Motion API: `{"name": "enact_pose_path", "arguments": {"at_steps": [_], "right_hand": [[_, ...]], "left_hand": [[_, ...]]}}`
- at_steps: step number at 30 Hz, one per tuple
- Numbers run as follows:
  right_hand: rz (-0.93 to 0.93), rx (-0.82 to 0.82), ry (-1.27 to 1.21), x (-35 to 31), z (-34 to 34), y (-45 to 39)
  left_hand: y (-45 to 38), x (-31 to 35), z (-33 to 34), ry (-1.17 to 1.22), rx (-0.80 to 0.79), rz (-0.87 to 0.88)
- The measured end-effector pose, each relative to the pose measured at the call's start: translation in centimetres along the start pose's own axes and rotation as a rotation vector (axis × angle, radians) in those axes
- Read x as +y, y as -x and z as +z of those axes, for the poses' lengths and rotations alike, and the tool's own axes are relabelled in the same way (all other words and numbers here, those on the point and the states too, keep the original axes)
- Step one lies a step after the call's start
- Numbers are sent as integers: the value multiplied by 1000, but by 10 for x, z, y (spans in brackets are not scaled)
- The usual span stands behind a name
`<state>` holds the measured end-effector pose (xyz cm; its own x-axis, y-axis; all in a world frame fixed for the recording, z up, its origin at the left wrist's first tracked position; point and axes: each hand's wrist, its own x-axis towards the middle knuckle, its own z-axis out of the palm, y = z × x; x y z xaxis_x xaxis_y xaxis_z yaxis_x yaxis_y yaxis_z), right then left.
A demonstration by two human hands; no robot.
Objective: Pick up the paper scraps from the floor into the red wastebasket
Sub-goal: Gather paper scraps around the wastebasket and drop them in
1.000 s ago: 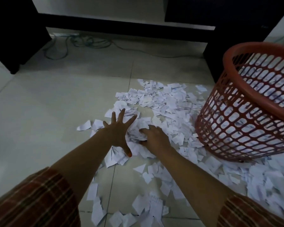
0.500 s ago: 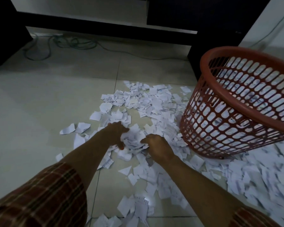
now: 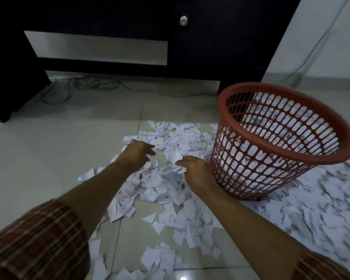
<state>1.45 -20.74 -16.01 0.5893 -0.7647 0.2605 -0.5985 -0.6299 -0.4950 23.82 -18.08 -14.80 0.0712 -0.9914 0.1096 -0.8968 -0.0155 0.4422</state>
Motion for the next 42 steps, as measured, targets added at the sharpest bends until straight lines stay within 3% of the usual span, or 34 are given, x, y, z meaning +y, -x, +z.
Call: {"name": "enact_pose_path", "arguments": {"at_steps": [8, 16, 21, 30, 33, 38, 42], "right_hand": [[-137, 238, -66, -35, -59, -1], [-244, 508, -94, -55, -144, -11], [-233, 602, -61, -46, -190, -3], [-63, 752, 82, 18, -254, 30], [103, 679, 108, 41, -264, 39], [425, 201, 84, 67, -274, 46], [439, 196, 111, 71, -274, 45]], "left_hand": [[3, 49, -71, 89, 326, 34], [-17, 125, -113, 173, 585, 302], [-27, 181, -110, 335, 585, 391], [-50, 254, -76, 402, 460, 461], [-57, 272, -63, 388, 441, 475], [-69, 290, -39, 349, 328, 405], [-70, 301, -32, 300, 272, 313]]}}
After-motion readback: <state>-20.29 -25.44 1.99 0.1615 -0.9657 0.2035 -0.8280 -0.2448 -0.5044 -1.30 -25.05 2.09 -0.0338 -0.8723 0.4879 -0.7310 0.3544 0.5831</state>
